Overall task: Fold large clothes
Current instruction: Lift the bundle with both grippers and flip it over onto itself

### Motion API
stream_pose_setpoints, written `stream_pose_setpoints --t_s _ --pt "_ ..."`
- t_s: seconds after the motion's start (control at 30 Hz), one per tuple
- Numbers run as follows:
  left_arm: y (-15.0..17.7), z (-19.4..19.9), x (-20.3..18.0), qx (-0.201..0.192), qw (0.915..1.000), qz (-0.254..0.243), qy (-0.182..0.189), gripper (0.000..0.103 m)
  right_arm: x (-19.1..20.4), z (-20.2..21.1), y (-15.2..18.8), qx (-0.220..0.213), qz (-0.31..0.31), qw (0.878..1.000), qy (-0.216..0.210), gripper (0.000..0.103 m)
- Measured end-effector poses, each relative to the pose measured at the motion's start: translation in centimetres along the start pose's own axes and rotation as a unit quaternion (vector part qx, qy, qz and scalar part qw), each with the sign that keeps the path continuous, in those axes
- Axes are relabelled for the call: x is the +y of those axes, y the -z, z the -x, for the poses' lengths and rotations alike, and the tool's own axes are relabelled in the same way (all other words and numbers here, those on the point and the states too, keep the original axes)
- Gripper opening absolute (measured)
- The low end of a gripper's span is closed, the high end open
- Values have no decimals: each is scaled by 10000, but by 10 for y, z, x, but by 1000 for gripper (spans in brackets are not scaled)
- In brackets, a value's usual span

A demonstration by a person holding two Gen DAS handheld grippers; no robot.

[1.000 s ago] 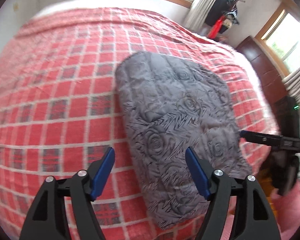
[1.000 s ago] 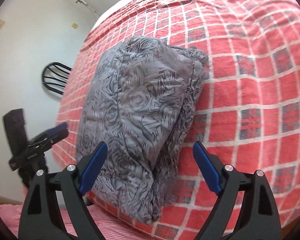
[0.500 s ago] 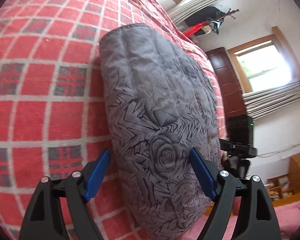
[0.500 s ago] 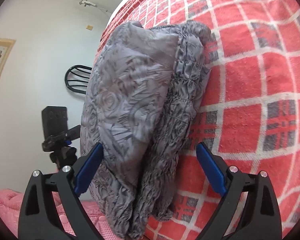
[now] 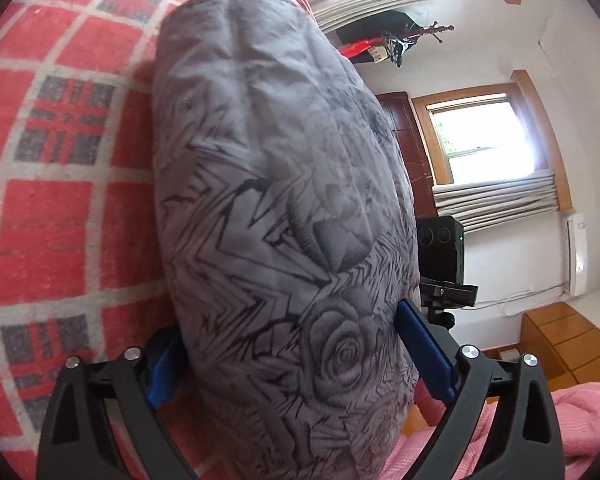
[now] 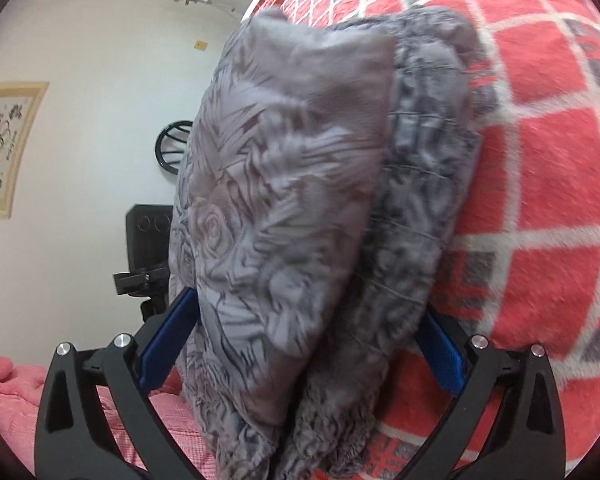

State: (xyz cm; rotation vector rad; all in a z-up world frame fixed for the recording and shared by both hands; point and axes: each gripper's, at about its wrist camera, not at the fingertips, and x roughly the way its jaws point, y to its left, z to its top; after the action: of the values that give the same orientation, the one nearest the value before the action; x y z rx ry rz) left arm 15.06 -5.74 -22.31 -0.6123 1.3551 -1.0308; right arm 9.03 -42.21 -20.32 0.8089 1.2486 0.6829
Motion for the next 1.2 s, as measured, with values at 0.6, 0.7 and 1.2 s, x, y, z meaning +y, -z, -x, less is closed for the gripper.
stream_pose_setpoints --t_s 0.6,0.7,1.2 --pt "21 5 -53 -407 9953 -649 -586 73 32 20 33 -445 236 9987 12 62" --pt "31 12 -67 -479 9938 -815 -586 73 44 23 38 -546 302 9980 -22 61" --pt "33 52 -83 -935 9871 -1208 -474 73 95 38 41 -680 911 9934 136 62"
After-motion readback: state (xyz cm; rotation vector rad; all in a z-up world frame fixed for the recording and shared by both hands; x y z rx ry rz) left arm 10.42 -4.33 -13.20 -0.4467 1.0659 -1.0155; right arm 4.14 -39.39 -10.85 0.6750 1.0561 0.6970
